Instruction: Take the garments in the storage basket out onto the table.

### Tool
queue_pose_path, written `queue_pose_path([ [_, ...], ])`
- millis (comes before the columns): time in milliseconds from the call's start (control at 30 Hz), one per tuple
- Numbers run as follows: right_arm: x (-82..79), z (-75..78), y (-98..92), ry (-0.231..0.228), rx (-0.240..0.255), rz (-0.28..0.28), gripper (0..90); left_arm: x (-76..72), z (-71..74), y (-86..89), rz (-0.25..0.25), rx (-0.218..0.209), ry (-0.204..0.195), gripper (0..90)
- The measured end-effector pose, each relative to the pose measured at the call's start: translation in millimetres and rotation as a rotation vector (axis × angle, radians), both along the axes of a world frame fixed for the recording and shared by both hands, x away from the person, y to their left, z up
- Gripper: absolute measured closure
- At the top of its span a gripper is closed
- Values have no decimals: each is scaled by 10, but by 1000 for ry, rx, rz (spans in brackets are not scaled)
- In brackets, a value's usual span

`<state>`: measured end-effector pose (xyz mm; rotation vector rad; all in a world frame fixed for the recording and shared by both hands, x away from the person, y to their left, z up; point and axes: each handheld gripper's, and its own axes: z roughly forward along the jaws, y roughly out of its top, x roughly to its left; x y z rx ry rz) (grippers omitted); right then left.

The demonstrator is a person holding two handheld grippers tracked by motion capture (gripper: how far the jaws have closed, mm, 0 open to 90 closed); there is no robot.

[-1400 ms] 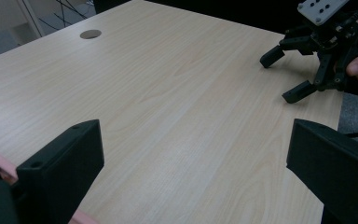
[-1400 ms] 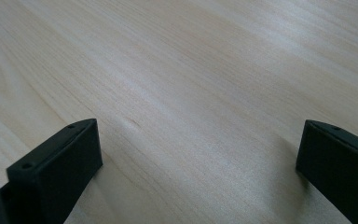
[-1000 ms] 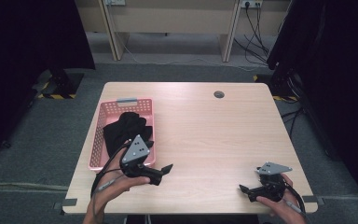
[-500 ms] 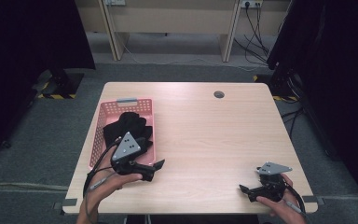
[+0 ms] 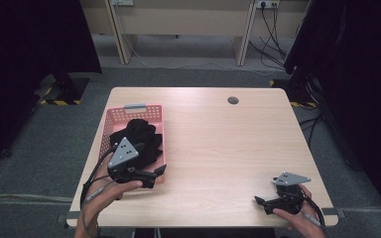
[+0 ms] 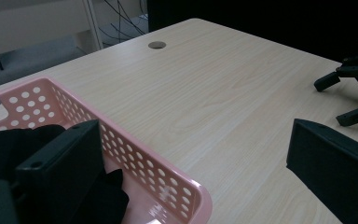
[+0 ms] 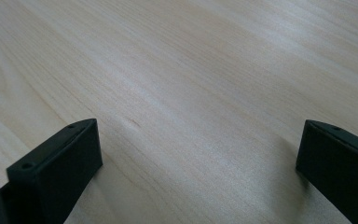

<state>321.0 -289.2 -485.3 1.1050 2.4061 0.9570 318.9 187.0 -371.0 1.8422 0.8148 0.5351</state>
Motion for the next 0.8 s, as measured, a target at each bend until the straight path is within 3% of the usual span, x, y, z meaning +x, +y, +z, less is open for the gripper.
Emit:
queue_pose_path([
  [567,1,0,0,0,0,0,2,20,9,139,53,-14,1,32],
  [800,1,0,0,0,0,0,2,79,-41,235,117,10,9,35],
])
